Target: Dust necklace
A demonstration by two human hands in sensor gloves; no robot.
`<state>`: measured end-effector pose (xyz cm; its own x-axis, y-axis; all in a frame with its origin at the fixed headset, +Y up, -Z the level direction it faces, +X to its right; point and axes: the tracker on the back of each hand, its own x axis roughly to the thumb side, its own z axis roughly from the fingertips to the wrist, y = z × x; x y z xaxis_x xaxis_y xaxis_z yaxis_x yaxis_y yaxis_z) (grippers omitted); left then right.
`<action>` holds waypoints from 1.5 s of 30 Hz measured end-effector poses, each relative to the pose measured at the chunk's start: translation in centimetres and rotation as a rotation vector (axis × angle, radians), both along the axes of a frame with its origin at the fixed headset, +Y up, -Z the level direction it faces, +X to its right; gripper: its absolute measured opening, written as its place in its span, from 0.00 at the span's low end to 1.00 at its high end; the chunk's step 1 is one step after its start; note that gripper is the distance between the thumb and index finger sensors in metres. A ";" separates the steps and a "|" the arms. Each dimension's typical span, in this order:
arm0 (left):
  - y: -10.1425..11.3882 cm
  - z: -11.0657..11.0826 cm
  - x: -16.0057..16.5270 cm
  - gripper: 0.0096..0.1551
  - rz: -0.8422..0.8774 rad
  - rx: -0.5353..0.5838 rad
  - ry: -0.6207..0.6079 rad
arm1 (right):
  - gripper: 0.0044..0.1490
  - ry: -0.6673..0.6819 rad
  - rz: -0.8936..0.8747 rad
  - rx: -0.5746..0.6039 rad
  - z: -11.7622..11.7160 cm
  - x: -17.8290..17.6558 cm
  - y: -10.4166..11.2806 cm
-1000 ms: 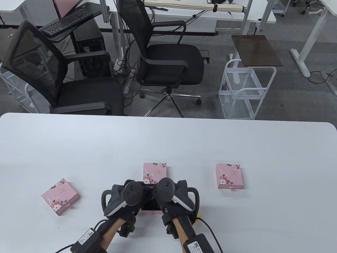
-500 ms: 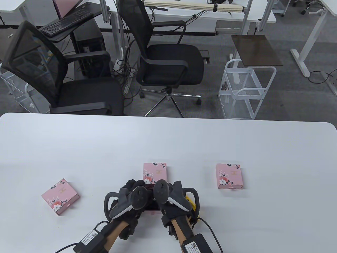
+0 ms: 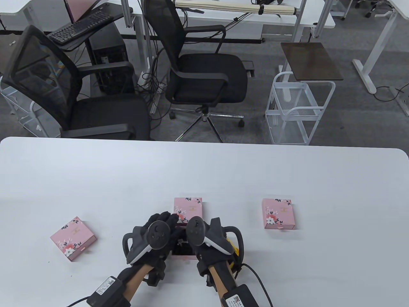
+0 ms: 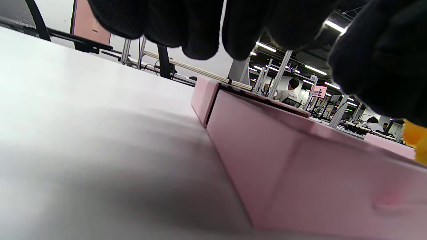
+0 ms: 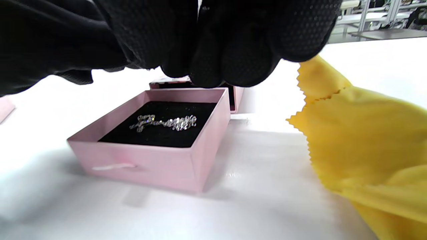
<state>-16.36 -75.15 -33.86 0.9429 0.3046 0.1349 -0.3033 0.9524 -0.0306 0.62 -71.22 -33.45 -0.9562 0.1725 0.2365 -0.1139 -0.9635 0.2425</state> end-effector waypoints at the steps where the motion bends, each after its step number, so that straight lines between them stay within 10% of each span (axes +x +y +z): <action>1: -0.2 -0.2 -0.1 0.33 0.011 -0.022 -0.013 | 0.25 0.006 0.013 -0.024 0.0 -0.1 0.1; 19: -2.6 -1.9 0.2 0.34 0.020 -0.250 -0.137 | 0.37 0.106 0.197 -0.050 3.7 -0.5 -2.1; 45: -2.7 -1.9 0.4 0.33 0.009 -0.229 -0.123 | 0.25 0.096 0.328 0.374 4.3 -1.7 -4.0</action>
